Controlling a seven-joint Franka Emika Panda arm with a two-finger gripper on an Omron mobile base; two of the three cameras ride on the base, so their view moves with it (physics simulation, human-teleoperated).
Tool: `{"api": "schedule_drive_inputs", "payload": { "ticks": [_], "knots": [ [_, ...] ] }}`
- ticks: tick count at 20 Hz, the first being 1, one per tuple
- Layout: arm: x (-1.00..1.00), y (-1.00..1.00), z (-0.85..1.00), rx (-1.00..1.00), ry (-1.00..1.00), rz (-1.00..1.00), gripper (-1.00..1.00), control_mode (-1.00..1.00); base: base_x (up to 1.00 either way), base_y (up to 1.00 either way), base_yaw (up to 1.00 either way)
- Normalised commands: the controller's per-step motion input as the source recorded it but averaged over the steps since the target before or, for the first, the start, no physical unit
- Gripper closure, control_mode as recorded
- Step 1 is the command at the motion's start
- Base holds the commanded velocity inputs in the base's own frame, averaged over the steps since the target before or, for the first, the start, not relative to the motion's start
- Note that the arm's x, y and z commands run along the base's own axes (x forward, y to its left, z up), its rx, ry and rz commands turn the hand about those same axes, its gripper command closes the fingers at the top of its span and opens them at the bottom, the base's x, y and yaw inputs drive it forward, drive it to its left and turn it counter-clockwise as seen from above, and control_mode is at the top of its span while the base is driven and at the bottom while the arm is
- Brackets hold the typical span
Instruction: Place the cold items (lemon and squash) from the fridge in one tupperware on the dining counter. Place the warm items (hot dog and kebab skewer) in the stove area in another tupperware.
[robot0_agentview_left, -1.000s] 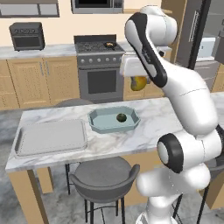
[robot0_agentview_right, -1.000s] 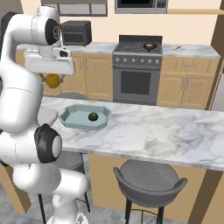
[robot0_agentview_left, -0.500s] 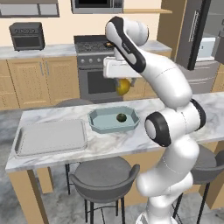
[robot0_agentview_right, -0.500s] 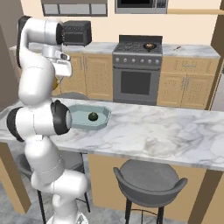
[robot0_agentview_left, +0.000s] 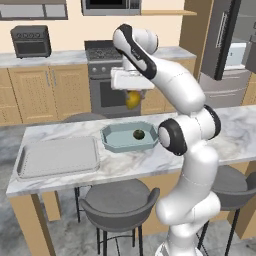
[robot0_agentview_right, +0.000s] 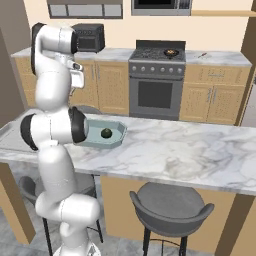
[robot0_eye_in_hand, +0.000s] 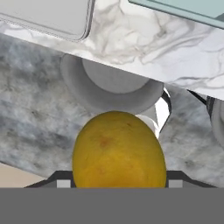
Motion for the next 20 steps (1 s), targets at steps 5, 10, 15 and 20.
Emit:
{"api": "schedule_drive_inputs", "payload": {
  "ticks": [5,10,15,20],
  "knots": [
    [0.47,0.10,-0.24,-0.05,0.14,0.00,1.00,-1.00,0.00,0.00,0.00],
    [0.39,0.01,-0.38,-0.13,0.03,0.00,1.00,-1.00,0.00,0.00,0.00],
    [0.39,0.00,-0.37,-0.04,-0.06,0.00,1.00,-1.00,0.00,0.00,0.00],
    [0.34,0.00,-0.34,0.00,-0.18,0.00,1.00,-1.00,0.00,0.00,0.00]
  ]
}}
